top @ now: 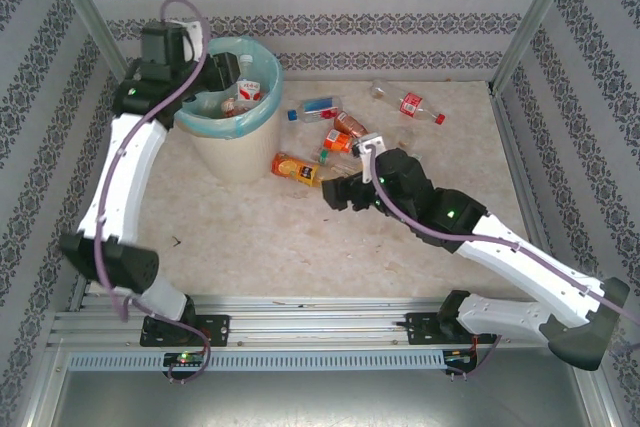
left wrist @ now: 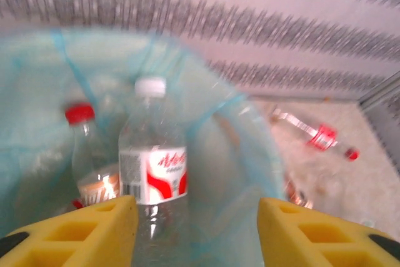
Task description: Put the plastic bottles in the bin
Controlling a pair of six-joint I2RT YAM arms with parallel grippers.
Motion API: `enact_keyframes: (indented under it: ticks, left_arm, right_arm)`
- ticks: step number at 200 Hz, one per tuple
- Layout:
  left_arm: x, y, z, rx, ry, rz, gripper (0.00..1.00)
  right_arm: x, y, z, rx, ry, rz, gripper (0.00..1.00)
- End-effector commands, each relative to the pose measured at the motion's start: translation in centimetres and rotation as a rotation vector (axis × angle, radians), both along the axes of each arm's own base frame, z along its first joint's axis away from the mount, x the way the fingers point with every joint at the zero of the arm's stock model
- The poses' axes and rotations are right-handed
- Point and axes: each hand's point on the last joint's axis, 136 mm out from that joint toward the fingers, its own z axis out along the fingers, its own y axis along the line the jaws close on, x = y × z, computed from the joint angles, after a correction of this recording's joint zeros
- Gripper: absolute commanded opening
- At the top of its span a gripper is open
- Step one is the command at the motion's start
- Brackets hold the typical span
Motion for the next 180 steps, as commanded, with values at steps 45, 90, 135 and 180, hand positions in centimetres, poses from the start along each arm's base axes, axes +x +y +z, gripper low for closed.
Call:
enact_keyframes:
  ticks: [45, 90, 135, 180]
  left_arm:
    - [-10.1, -14.7, -2.4, 0.289, -0.432, -0.466, 0.69]
    - [-16.8, -22.1, -10.2, 0.406, -0.577, -0.807, 0.74]
    - [-22.4, -25.6, -13.5, 0.501, -0.557, -1.032, 0.82]
    - [-20.4, -25.9, -13.3, 0.395, -0.457, -0.887, 0.87]
  right_arm:
    - [4.2, -12.8, -6.7, -0.057, 0.179, -0.443, 0.95]
    - [6.4, -13.6, -10.1, -0.019, 0.284, -0.47, 0.9]
    - [11.9, -15.6, -11.6, -0.1, 0.312, -0.507, 0.79]
    - [20.7, -21.6, -11.7, -0.01, 0.314, -0.555, 0.79]
